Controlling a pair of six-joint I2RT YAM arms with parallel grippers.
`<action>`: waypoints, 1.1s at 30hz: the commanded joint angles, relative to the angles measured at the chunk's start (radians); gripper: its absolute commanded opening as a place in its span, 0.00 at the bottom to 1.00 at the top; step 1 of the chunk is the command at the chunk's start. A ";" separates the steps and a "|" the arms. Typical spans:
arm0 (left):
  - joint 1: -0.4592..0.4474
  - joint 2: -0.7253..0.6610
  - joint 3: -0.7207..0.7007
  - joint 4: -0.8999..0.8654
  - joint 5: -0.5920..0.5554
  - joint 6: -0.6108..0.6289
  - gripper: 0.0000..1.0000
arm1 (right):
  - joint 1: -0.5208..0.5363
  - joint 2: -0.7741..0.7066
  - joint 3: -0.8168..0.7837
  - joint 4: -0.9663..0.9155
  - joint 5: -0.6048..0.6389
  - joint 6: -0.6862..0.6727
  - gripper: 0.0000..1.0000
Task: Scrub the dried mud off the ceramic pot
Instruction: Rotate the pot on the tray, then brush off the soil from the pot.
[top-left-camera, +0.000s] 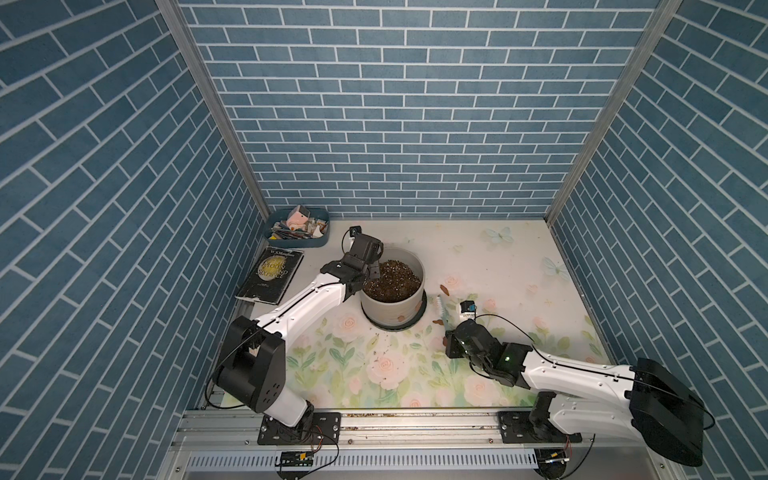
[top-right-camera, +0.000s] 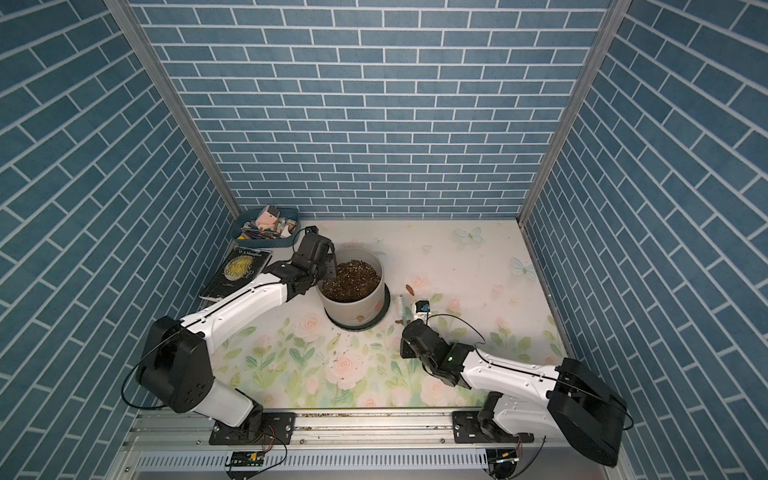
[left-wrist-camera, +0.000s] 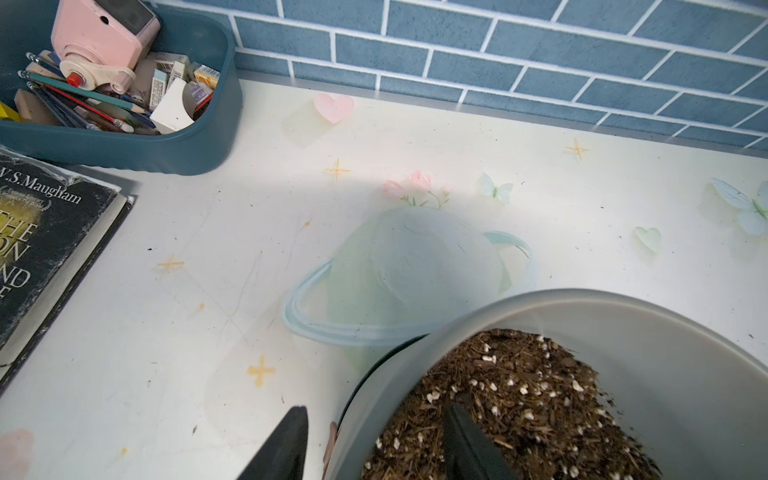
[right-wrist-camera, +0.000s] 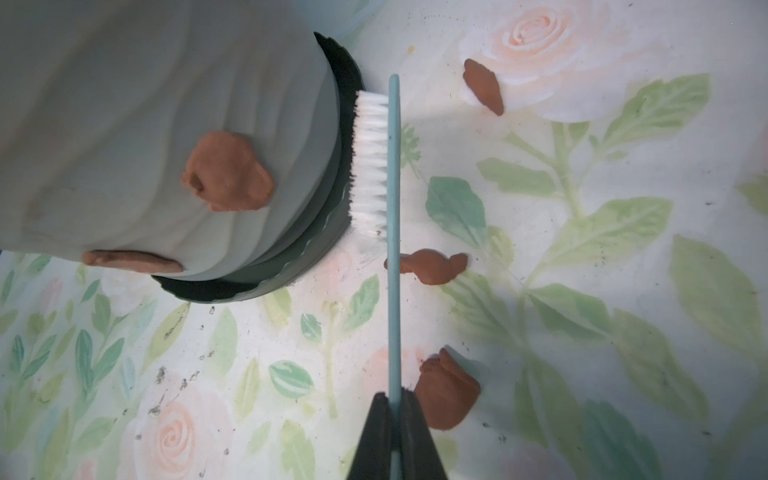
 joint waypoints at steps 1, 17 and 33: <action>0.004 0.001 -0.025 0.002 0.004 0.011 0.49 | 0.005 0.022 0.024 0.055 0.010 -0.005 0.00; 0.005 -0.043 -0.057 -0.017 0.003 0.009 0.07 | -0.027 0.120 0.067 0.128 -0.018 0.035 0.00; 0.003 -0.096 -0.087 -0.014 0.052 -0.018 0.00 | 0.005 0.233 0.128 0.255 -0.084 0.052 0.00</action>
